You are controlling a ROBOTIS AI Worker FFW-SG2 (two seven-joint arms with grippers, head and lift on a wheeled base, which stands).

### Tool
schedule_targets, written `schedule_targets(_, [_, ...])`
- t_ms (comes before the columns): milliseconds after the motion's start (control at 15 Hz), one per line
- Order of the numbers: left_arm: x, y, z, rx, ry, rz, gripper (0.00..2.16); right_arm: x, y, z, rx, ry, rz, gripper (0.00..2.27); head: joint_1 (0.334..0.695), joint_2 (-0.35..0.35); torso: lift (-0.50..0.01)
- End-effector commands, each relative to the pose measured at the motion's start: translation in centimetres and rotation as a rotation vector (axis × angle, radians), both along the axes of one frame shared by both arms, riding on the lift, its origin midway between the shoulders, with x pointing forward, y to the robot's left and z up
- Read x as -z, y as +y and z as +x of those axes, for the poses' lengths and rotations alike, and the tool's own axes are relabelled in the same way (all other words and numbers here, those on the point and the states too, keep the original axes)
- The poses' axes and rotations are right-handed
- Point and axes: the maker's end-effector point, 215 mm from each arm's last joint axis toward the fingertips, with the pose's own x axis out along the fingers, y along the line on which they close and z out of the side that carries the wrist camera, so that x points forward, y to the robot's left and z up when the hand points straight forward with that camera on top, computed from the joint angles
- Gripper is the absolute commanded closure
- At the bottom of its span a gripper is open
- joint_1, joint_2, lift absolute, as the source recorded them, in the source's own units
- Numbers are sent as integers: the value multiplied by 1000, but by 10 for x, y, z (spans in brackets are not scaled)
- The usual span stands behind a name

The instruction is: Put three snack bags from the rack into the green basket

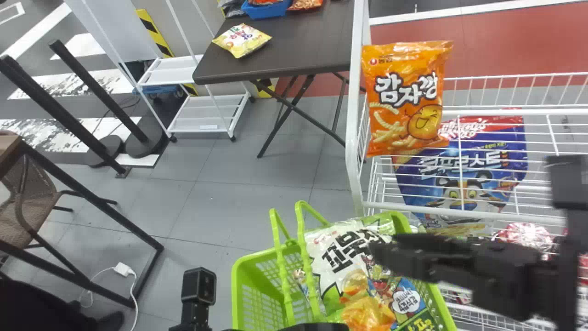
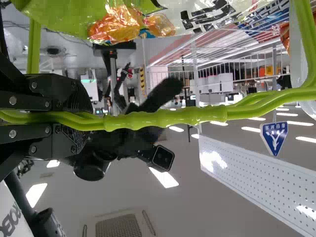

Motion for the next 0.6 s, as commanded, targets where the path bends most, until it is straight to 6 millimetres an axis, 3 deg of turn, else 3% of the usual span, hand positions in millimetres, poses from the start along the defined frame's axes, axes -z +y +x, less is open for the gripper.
schedule_targets(0, [-2, 0, 0, 1, -3, -10, 2152, -13, -60, 51, 228, -159, -54, 33, 695, 350, 0])
schedule_targets(133, [-2, 0, 0, 0, -2, -11, 2148, 9, -122, 98, 457, -321, -282, 39, 695, 316, 0])
schedule_targets(267, [-1, 1, 1, -1, -1, -12, 2152, 29, -167, 123, 622, -442, -488, 43, 695, 193, 0])
schedule_targets(400, [-1, 1, 1, -1, -1, -11, 2152, 58, -189, 127, 689, -468, -602, 43, 695, 37, 0])
schedule_targets(533, [0, 1, 1, -1, 2, -11, 2148, 80, -204, 124, 728, -491, -628, 53, 695, -2, 0])
